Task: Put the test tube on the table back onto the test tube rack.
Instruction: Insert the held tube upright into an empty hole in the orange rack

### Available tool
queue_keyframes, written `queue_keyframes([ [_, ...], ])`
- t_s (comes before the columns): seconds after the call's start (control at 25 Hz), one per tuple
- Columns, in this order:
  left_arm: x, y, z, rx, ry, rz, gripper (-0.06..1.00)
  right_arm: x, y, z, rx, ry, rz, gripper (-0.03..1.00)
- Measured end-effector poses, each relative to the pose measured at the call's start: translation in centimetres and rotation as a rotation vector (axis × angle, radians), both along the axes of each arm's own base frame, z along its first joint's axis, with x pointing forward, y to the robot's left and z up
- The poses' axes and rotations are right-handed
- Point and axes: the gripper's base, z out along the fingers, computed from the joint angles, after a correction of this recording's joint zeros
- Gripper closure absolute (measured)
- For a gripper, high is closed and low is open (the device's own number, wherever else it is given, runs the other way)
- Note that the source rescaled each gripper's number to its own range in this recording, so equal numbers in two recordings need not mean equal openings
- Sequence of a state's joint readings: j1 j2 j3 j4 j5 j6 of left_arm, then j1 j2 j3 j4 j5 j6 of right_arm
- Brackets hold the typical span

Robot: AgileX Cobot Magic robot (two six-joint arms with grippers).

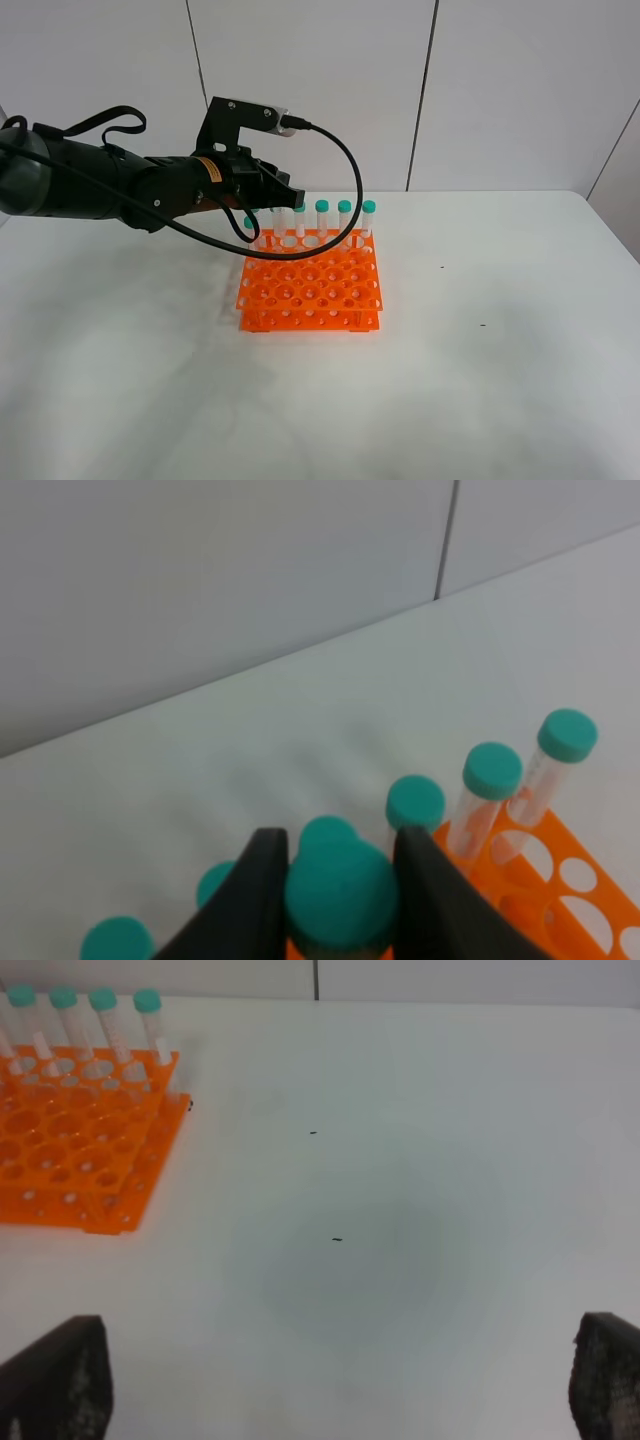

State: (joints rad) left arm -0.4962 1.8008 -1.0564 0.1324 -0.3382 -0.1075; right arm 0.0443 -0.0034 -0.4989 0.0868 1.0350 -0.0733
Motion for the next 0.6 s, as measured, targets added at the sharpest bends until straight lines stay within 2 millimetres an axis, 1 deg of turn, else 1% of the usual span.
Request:
queue_keyframes([
  [0.16, 0.47, 0.48, -0.85, 0.010, 0.019, 0.016, 0.94, 0.00, 0.01, 0.00, 0.001, 0.000, 0.001, -0.03],
  [0.32, 0.82, 0.92, -0.72, -0.002, 0.000, 0.029, 0.94, 0.00, 0.01, 0.00, 0.001, 0.000, 0.001, -0.03],
  [0.52, 0.91, 0.86, -0.57, -0.013, -0.020, 0.027, 0.94, 0.00, 0.01, 0.00, 0.002, 0.000, 0.001, -0.03],
  [0.6, 1.04, 0.77, -1.06, -0.008, -0.016, 0.024, 0.94, 0.00, 0.03, 0.00, 0.003, 0.000, 0.002, -0.03],
])
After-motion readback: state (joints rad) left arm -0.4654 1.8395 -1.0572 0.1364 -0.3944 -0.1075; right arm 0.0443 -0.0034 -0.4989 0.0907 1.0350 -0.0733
